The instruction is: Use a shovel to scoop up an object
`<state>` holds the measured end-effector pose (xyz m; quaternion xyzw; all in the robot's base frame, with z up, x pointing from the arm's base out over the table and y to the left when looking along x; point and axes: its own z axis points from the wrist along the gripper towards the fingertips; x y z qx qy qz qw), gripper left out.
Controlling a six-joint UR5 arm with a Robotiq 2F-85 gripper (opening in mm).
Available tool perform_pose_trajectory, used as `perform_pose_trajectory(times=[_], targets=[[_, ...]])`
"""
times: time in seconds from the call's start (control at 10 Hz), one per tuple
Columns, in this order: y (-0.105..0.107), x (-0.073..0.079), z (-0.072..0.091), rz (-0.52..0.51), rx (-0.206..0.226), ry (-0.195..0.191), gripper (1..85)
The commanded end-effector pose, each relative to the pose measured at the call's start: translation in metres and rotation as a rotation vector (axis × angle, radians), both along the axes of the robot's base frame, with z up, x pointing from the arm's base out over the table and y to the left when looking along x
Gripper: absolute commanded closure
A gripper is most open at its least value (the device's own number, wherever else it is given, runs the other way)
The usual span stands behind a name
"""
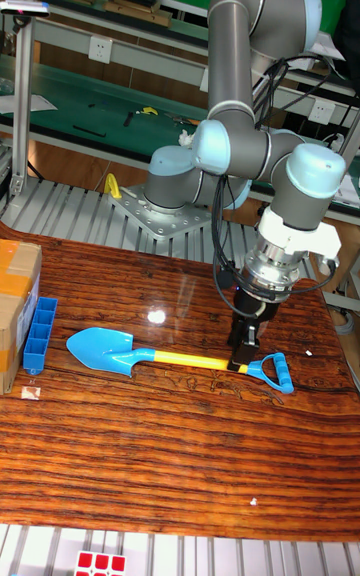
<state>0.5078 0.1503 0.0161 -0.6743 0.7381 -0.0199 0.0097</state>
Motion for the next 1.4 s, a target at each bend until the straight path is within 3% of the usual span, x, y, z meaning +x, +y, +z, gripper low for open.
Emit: perform_pose_trajectory(times=[0.0,0.4,0.9,1.3], targets=[[-0.007,0.0,-0.005,0.01,-0.039,0.009,28.3],[-0.013,-0.002,-0.007,0.017,-0.073,0.008,28.3],[-0.036,-0.006,-0.008,-0.023,-0.159,0.02,28.3],[-0.036,-0.003,-0.015,-0.013,-0.158,0.014,28.3]])
